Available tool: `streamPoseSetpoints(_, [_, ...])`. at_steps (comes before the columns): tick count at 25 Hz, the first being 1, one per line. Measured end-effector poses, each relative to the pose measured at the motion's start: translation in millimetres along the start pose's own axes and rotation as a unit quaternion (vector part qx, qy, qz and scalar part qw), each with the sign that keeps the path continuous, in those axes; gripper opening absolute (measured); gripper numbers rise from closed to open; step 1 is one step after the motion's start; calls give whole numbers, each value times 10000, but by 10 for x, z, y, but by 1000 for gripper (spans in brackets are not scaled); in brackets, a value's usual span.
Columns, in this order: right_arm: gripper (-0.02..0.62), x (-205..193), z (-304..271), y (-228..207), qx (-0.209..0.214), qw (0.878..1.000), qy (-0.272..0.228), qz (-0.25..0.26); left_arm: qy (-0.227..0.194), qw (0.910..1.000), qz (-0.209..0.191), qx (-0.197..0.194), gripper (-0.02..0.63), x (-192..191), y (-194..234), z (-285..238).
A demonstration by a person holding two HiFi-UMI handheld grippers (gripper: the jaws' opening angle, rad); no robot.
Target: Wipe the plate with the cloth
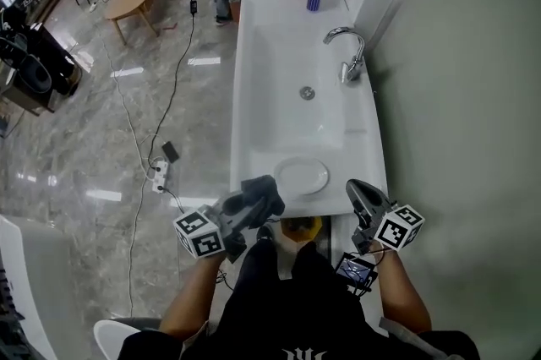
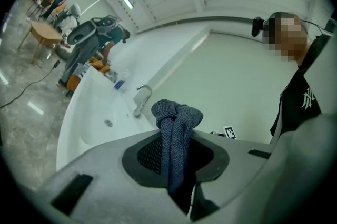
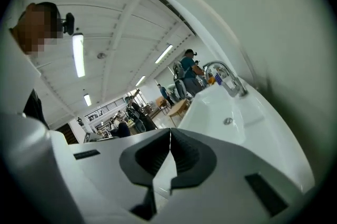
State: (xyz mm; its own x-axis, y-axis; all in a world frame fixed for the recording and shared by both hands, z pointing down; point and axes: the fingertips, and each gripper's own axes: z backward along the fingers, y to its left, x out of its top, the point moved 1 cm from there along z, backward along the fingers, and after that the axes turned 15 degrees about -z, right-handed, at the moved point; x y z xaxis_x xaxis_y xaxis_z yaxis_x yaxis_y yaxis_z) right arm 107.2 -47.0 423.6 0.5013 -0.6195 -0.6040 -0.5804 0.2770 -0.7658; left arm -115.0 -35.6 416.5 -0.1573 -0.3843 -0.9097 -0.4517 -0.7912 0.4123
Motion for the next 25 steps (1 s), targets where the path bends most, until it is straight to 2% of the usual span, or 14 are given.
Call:
streamPoseSetpoints(6, [5, -36, 778, 895, 826, 9926, -367, 814, -432, 9961, -736, 204, 63, 218, -843, 398])
streamPoseSetpoints(11, [5, -321, 1468, 1297, 1471, 9809, -326, 1231, -939, 9915, -774, 457, 63, 209, -1724, 601])
streamPoseSetpoints(14, [5, -482, 1920, 1584, 1713, 9773, -250, 1220, -908, 9892, -1019, 529, 63, 244, -2343, 715])
streamPoseSetpoints(18, [3, -664, 2335, 1763, 1881, 9737, -263, 1256, -782, 9867, -1282, 625, 63, 155, -2801, 922])
streamPoseSetpoints(25, [3, -863, 2548, 1721, 1601, 9766, -373, 1389, -917, 9862, -1256, 570, 63, -18, -2909, 1160])
